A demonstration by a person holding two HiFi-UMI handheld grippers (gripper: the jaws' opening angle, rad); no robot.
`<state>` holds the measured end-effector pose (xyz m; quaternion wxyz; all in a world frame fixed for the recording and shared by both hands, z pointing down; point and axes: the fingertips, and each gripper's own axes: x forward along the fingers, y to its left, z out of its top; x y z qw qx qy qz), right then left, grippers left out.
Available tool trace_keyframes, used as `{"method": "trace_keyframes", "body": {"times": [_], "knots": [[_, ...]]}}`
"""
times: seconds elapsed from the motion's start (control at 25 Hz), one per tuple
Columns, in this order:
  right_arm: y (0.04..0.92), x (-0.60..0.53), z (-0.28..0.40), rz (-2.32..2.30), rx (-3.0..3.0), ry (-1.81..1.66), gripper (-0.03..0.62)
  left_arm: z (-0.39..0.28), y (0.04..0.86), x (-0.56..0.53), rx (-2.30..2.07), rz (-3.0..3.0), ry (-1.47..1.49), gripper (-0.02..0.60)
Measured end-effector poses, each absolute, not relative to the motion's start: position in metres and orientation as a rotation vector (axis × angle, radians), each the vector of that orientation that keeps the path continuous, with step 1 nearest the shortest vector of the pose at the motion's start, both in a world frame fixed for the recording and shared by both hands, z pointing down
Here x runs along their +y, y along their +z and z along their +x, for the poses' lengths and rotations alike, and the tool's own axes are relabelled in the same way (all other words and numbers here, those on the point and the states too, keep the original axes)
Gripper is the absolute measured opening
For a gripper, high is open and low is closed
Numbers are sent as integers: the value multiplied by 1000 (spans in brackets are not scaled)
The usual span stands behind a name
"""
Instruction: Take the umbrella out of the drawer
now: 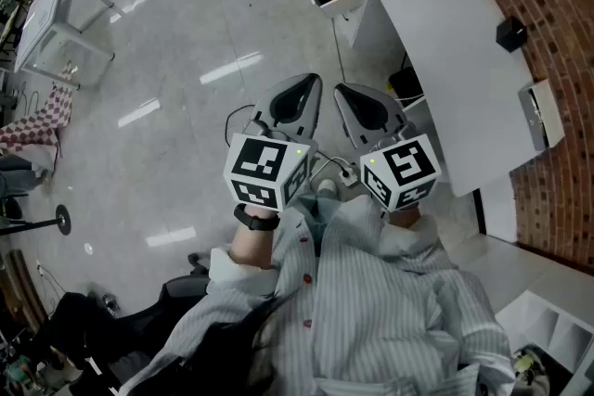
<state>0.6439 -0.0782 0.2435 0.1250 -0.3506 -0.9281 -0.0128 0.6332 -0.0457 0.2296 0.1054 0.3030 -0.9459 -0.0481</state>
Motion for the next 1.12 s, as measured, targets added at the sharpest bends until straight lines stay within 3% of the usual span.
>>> {"method": "trace_keyframes", "body": {"times": [0.68, 1.12], "knots": [[253, -85, 643, -1067, -2687, -31, 35, 632, 243, -39, -2808, 792, -163, 9], [262, -17, 577, -1112, -2648, -32, 35, 568, 250, 31, -2822, 739, -177, 9]]}}
